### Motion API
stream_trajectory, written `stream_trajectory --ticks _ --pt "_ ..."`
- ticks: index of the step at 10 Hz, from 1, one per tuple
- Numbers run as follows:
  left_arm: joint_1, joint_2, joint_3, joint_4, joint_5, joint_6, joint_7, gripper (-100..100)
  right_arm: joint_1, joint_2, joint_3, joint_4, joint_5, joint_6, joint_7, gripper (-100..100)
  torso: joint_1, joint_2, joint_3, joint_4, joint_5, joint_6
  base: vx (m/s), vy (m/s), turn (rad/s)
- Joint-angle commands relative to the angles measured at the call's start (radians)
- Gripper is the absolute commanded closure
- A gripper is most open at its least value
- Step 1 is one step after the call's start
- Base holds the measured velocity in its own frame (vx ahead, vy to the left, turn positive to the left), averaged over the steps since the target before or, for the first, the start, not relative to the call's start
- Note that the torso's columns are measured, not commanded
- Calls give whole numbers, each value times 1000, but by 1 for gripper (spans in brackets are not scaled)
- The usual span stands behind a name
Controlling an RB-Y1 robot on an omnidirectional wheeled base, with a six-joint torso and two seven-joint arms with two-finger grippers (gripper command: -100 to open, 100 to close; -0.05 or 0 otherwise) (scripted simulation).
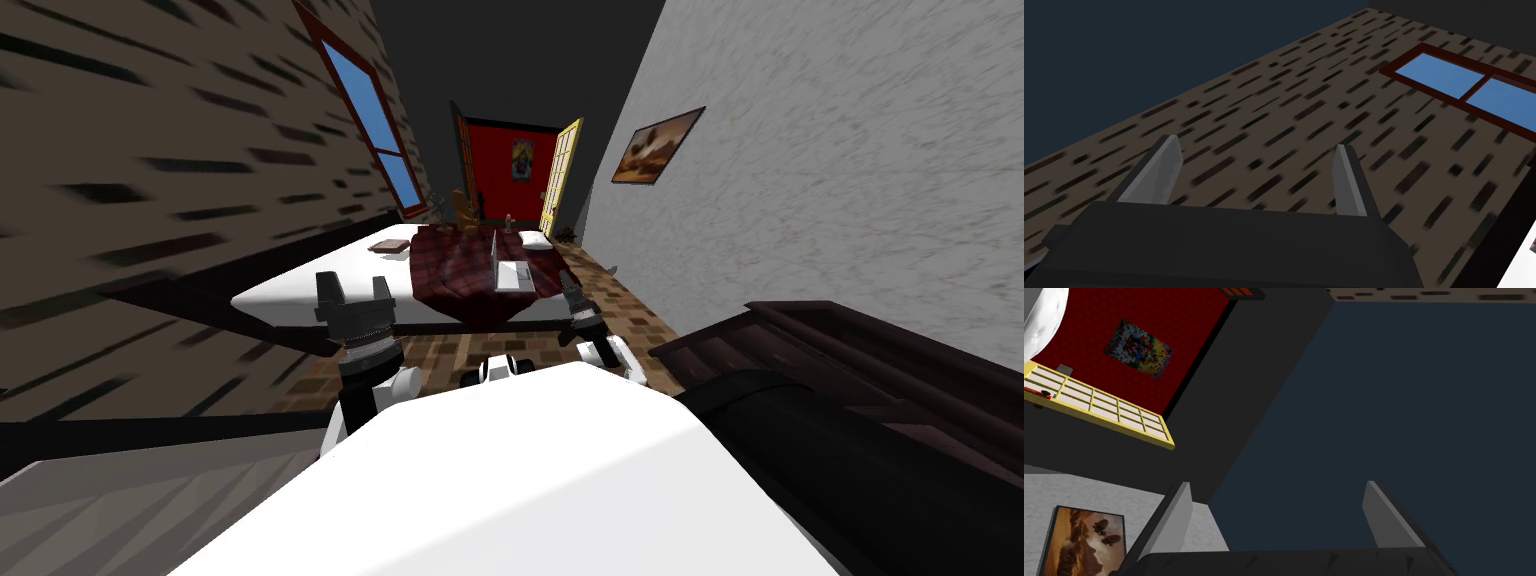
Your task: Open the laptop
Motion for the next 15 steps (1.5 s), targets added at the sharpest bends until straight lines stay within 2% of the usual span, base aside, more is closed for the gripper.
stream_trajectory --ticks 1,6,12,13,15 --pt "0 0 0 0 0 0 0 0 -8 -53 -18 43 77 34 67 -100 1 -1 -1 0 0 0 120 239 -33" --pt "0 0 0 0 0 0 0 0 -29 -181 -62 139 226 109 195 -100 1 1 1 0 0 0 83 259 -35" --pt "0 0 0 0 0 0 0 0 -62 -355 -117 281 414 204 352 -100 0 1 0 0 0 0 98 279 -36" --pt "0 0 0 0 0 0 0 0 -62 -360 -117 281 415 204 352 -100 0 1 0 0 0 0 70 174 -20" --pt "0 0 0 0 0 0 0 0 -73 -420 -134 329 473 235 402 -100 -8 1 0 0 -3 0 71 143 -25"
